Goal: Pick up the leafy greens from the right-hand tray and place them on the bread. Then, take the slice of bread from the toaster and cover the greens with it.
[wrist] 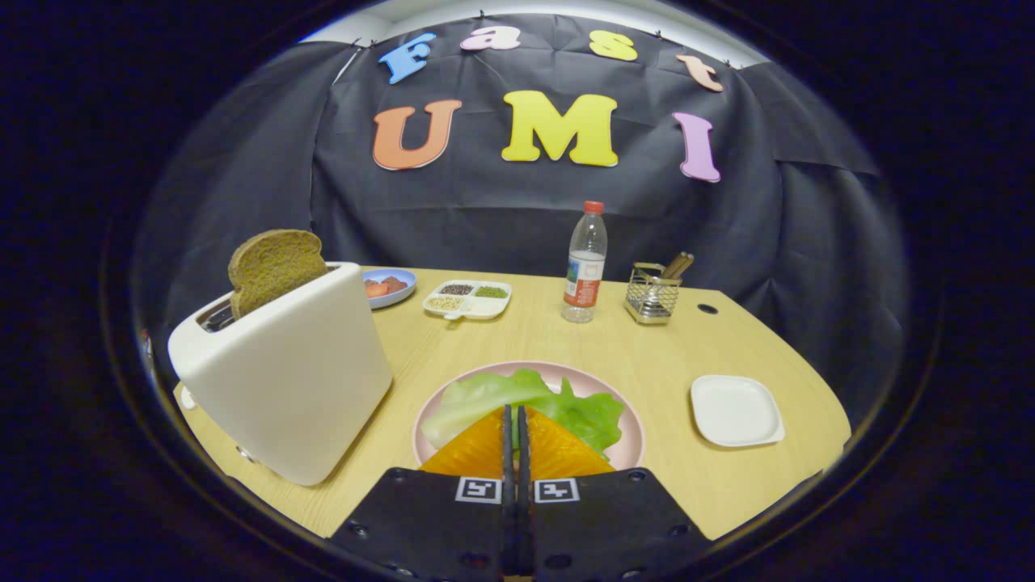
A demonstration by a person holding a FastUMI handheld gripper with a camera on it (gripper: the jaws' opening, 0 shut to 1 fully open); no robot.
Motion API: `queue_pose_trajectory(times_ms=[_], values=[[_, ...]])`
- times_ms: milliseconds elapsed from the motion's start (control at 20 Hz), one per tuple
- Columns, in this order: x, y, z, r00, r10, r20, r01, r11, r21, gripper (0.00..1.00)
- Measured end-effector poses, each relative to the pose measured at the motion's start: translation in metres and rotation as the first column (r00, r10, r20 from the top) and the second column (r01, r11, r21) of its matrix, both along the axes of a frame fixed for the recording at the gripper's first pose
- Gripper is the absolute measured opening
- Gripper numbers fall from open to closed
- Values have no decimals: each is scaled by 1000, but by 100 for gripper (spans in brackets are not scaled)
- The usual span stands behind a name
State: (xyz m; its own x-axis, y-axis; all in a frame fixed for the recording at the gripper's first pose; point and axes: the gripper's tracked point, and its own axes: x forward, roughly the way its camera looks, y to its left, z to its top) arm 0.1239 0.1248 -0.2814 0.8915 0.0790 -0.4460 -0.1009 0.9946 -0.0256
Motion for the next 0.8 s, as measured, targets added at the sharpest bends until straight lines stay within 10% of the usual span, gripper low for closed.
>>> queue_pose_trajectory(times_ms=[550,800], values=[[15,6,-41,989,-47,-138,53,998,41,5],[6,5,-37,988,-51,-143,58,997,48,52]])
